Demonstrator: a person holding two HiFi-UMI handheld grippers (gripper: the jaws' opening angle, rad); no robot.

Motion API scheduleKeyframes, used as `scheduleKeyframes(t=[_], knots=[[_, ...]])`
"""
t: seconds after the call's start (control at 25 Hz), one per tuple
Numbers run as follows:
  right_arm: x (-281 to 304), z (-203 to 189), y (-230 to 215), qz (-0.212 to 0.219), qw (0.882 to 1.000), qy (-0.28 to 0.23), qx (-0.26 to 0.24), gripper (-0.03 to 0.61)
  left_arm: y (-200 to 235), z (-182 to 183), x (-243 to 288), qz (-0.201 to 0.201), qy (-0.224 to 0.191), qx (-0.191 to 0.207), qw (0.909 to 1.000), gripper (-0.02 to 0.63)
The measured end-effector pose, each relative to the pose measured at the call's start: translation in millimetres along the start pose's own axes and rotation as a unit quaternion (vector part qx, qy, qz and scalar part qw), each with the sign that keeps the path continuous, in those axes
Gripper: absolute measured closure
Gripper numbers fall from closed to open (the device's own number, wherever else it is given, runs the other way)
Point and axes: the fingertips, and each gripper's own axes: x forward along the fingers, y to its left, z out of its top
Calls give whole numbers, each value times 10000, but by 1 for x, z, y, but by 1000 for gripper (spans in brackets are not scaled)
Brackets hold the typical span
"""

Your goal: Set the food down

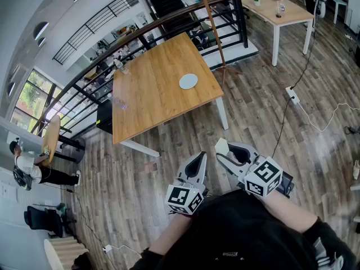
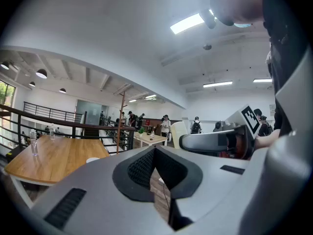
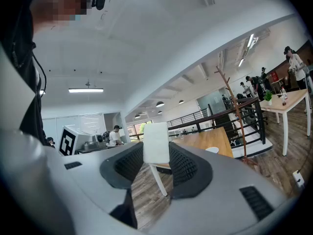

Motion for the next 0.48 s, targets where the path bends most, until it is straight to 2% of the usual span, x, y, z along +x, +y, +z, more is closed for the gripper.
scheduleKeyframes(t=[0.2, 0.48], knots=[[0, -4, 0, -51, 10000, 53, 45, 407, 0, -5, 5, -54, 55, -12, 10000, 609], [8, -11, 3, 28, 9999, 138, 83, 407, 9, -11, 4, 88, 88, -29, 9999, 610]])
